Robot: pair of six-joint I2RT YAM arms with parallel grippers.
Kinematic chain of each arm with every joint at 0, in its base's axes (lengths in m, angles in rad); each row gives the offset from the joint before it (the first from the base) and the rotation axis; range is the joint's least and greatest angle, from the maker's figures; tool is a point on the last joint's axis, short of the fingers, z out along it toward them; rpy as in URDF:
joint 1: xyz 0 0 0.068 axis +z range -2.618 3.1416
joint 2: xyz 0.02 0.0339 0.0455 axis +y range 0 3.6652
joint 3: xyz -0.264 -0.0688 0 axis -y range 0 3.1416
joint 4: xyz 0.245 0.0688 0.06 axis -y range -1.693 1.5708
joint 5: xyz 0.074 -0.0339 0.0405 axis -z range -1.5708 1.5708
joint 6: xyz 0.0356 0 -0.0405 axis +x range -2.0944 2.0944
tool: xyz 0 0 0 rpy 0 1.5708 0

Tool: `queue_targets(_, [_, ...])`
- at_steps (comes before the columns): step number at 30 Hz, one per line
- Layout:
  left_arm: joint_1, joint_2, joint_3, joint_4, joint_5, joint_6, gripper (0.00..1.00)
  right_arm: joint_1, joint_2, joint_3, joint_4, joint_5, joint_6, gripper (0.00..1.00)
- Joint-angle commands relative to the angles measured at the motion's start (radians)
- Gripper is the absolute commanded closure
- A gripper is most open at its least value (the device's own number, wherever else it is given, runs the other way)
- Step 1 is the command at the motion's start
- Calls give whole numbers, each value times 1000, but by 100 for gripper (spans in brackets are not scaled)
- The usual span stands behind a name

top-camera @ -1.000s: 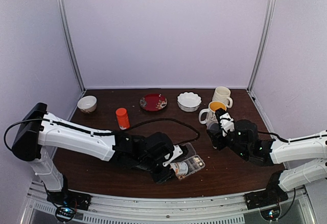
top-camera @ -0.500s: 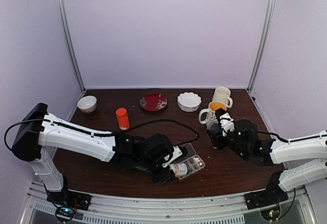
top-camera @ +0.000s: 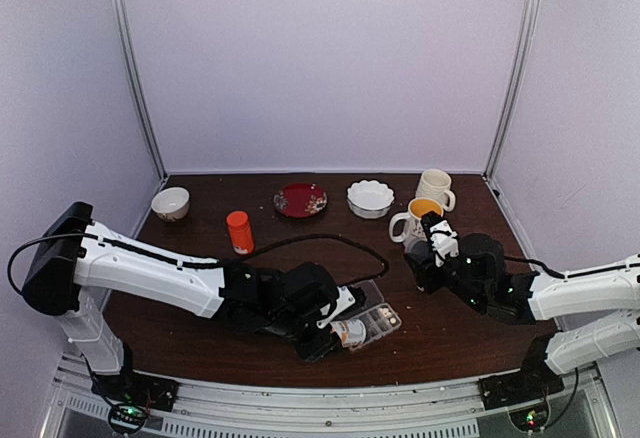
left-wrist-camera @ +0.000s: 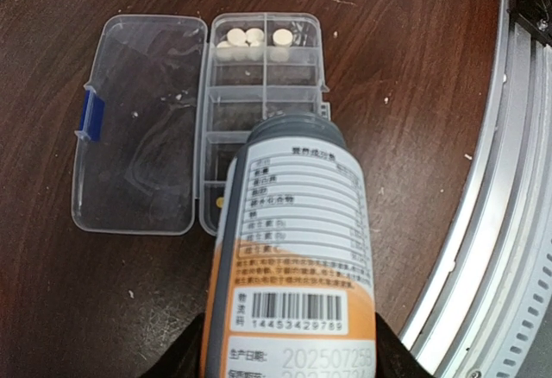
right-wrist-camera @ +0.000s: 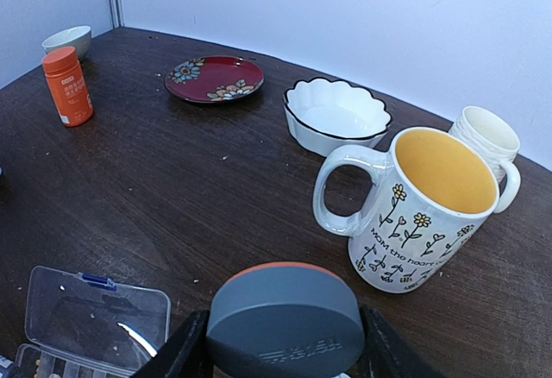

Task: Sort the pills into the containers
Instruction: Pour the pill into the compartment of the pill container.

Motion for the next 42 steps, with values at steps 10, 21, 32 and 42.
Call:
queue_targets(10, [-12,-20,52,-13,-16,-3,100,-7,-12,24,-2,-4,3,100])
queue_targets(21, [-15,-13,32,10,-19,-12,100,-7,-13,25,-4,-7,4,100])
queue_targets(32, [-24,-13,58,-14,-29,-16,100,-7,-21,19,-6,-6,5,100])
queue_targets(42, [-24,-3,49,-18,-39,-19,100,-8,-19,22,-7,-6,3,100])
